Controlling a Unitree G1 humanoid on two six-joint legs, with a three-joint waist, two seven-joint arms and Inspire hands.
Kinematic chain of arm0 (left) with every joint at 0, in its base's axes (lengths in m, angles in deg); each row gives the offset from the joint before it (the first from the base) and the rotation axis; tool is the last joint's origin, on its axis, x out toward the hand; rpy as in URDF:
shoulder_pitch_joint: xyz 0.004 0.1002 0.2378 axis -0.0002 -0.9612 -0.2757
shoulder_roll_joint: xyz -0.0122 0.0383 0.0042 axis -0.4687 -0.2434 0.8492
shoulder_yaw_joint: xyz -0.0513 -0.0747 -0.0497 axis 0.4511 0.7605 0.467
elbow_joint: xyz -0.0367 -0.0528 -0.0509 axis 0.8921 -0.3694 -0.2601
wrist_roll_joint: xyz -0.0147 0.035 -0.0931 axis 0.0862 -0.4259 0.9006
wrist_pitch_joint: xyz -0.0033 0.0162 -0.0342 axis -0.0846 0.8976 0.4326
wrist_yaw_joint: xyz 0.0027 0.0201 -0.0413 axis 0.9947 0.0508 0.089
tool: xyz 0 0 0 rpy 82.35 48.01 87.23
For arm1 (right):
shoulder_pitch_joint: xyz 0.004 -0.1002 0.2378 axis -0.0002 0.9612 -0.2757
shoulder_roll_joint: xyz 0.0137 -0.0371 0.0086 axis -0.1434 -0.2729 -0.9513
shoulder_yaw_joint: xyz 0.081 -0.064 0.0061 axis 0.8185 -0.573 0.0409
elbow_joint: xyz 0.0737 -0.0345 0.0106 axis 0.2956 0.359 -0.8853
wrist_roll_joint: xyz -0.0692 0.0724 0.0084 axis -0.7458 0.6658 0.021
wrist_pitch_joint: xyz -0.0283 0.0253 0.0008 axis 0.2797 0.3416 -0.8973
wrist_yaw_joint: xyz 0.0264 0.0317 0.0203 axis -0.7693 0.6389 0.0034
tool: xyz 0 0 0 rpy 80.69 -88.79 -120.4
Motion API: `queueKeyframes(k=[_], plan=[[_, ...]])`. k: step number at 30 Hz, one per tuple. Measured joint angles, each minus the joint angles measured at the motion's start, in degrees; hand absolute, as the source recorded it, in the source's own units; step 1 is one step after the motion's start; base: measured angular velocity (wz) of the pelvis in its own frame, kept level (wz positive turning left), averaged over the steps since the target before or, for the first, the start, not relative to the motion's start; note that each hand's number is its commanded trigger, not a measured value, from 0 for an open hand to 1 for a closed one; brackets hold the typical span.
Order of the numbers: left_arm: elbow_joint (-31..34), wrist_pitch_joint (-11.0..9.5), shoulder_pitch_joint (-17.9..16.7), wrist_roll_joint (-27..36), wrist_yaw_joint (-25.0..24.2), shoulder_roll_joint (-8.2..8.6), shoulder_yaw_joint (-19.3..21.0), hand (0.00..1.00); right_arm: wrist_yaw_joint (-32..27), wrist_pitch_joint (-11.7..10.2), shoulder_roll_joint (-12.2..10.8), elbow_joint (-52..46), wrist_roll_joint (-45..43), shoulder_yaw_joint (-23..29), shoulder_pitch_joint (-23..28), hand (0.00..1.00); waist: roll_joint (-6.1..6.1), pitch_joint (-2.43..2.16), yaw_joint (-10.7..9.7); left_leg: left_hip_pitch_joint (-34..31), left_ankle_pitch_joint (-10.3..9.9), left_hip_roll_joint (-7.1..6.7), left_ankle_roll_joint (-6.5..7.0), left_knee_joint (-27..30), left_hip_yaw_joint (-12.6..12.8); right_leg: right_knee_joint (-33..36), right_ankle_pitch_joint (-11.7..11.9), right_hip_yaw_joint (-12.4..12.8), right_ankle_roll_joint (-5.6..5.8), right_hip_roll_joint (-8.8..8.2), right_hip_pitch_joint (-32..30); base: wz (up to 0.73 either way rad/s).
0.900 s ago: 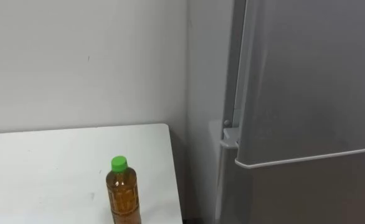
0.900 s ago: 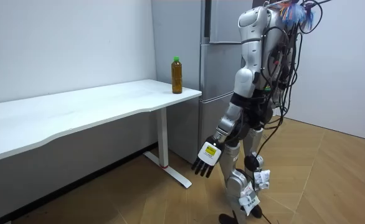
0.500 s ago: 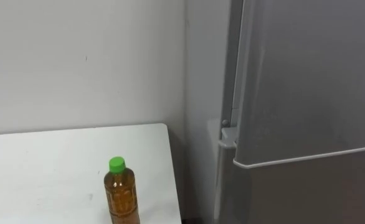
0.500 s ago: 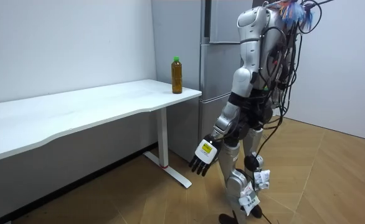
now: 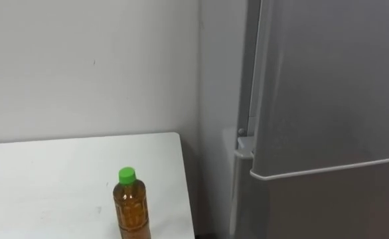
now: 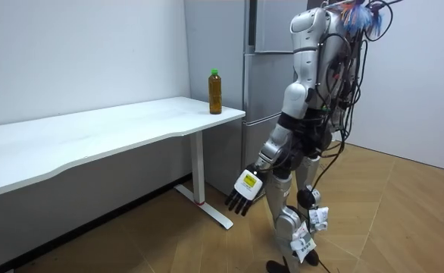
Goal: Put the bottle in the upper fridge
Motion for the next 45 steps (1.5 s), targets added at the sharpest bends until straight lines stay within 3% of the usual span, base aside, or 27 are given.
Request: queueKeyframes(k=[6, 12, 14, 17, 24, 31, 38, 45], plan=[[2.21, -0.60, 1.15, 0.60, 2.18, -0.05, 2.80, 0.00, -0.42, -0.10, 0.28, 0.90, -0.25, 0.02, -0.18, 0.00, 0.59, 0.01, 0.85, 0.09, 0.00, 0.03, 0.00, -0.11, 0.09, 0.09, 0.01, 0.15, -0.01, 0.05, 0.00, 0.00], [11.49, -1.02, 0.10, 1.18, 5.80, -0.09, 4.43, 0.00, -0.33, -0.13, 0.51, 0.69, -0.22, 0.60, 0.18, 0.00, 1.15, 0.05, 0.91, 0.78, 0.00, 0.01, 0.00, -0.40, 0.07, -0.04, -0.01, 0.05, 0.02, 0.06, 0.69, 0.00], [13.49, -2.56, 0.33, 2.94, 7.36, -0.27, 4.76, 0.00, -0.26, -0.11, 0.52, 0.67, -0.24, 1.82, 0.36, 0.00, 1.54, 0.04, 0.94, 1.24, 0.00, -0.02, 0.00, -0.85, 0.10, -0.01, -0.07, 0.09, 0.11, 0.06, 0.91, 0.00], [13.89, -2.89, 1.11, 3.69, 9.21, -0.47, 6.46, 0.00, -0.01, -0.04, 0.48, 0.67, -0.51, 3.02, 0.44, 0.00, 1.74, 0.00, 0.76, 1.44, 0.00, -0.02, 0.00, -0.97, 0.17, 0.02, -0.12, 0.13, 0.12, 0.08, 0.97, 0.00], [21.05, -3.15, 0.74, 6.27, 13.48, -0.96, 6.48, 0.00, 0.11, -0.02, 0.49, -0.13, -3.06, 4.49, 0.48, 0.00, 1.77, -0.13, 0.84, 1.40, 0.00, -0.03, 0.00, -0.78, 0.09, 0.14, -0.12, 0.09, 0.12, 0.04, 1.42, 0.00], [25.36, -5.36, 1.23, 8.33, 17.06, -1.31, 6.54, 0.00, 0.06, -0.06, 0.48, -0.84, -3.41, 4.52, 0.51, 0.00, 1.76, -0.14, 0.81, 1.52, 0.00, -0.03, 0.00, -0.75, 0.00, 0.19, -0.12, 0.00, 0.12, 0.00, 1.55, 0.00], [38.96, -6.40, 0.45, 10.11, 21.08, -1.39, 7.46, 0.00, -1.13, -0.19, 0.39, -3.32, -2.47, 4.50, 1.67, 0.00, 1.52, -0.35, 1.06, 1.02, 0.00, -0.03, 0.00, -0.76, -0.04, 0.24, -0.14, 0.00, 0.11, 0.01, 0.97, 0.00], [46.81, -6.97, 0.78, 9.89, 21.21, -1.93, 7.76, 0.00, -1.12, -0.23, 0.38, -3.40, -2.54, 4.52, 2.25, 0.00, 1.81, -0.25, 0.99, 1.08, 0.00, -0.04, 0.00, -0.72, 0.02, 0.15, -0.13, 0.02, 0.11, 0.01, 1.17, 0.00]])
